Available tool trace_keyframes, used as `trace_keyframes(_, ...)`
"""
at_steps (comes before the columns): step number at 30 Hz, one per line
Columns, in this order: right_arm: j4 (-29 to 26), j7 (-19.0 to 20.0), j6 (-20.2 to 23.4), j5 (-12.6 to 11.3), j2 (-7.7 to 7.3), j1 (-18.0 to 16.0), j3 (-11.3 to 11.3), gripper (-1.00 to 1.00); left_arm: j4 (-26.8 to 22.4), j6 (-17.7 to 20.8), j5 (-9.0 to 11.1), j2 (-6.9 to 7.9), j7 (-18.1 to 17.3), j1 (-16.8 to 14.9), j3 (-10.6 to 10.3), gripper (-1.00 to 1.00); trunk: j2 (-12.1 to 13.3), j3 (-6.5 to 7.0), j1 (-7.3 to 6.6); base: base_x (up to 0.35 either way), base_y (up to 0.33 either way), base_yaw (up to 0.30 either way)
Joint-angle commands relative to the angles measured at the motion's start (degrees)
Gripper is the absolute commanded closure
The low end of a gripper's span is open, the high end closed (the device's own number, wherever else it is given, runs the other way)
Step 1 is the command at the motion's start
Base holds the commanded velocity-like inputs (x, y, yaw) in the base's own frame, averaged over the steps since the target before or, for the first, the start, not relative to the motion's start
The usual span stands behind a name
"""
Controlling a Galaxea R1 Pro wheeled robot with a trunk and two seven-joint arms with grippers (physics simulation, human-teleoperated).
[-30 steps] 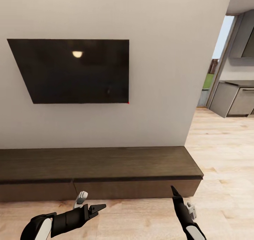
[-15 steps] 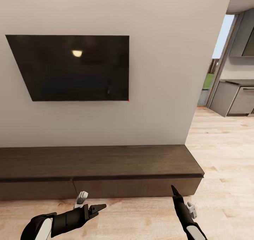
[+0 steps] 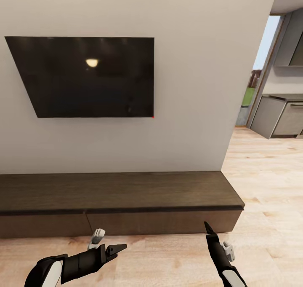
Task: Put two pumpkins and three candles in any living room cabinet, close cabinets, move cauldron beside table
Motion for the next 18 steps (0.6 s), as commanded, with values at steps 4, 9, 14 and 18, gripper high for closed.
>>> trace_keyframes(4,0.0,0.2,0.1,-0.4,0.02,0.0,-0.1,-1.0,0.0,0.2,-0.2,-0.01,-0.3,0.0,0.1,-1.0,-1.6,-0.78,0.88,0.0,0.0,0.0)
trace_keyframes(9,0.0,0.2,0.1,-0.4,0.02,0.0,-0.1,-1.0,0.0,0.2,-0.2,-0.01,-0.3,0.0,0.1,-1.0,-3.7,-1.68,1.98,0.0,0.0,0.0)
trace_keyframes(14,0.0,0.3,0.1,-0.4,0.02,0.0,-0.1,-1.0,0.0,0.2,-0.2,-0.01,-0.3,0.0,0.1,-1.0,-5.7,-2.57,3.08,0.0,0.0,0.0)
trace_keyframes(18,0.0,0.3,0.1,-0.4,0.02,0.0,-0.1,-1.0,0.0,0.1,-0.2,-0.01,-0.3,0.0,0.1,-1.0,-7.3,-3.29,3.96,0.0,0.0,0.0)
